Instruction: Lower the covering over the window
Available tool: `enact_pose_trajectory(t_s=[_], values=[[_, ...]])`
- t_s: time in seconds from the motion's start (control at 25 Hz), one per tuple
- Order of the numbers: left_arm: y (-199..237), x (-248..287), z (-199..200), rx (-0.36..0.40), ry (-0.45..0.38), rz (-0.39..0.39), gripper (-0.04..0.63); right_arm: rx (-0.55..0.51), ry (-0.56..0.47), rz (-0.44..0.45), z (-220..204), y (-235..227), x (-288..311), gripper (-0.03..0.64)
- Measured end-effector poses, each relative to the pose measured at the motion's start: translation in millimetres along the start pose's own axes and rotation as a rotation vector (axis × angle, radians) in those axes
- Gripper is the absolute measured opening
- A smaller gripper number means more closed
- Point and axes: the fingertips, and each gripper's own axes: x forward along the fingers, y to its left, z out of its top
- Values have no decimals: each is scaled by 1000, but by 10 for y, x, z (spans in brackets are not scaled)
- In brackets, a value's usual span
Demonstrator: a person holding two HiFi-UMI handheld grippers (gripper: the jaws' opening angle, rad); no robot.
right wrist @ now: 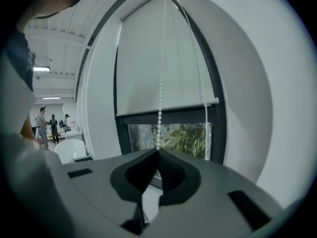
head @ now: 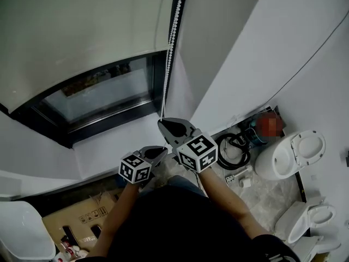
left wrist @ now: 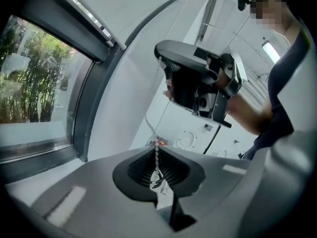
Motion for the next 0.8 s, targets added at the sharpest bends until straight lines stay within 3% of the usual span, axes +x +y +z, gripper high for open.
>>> enact_pose_trajectory(t_s=[0.44,0.8], values=[[49,-98,-33,-23,-18,10,25,46,167,-29,-727,-55,88,12],[81,-70,-32,-15,-14,16,25,62,235,-38,-1032,-114,115,12]])
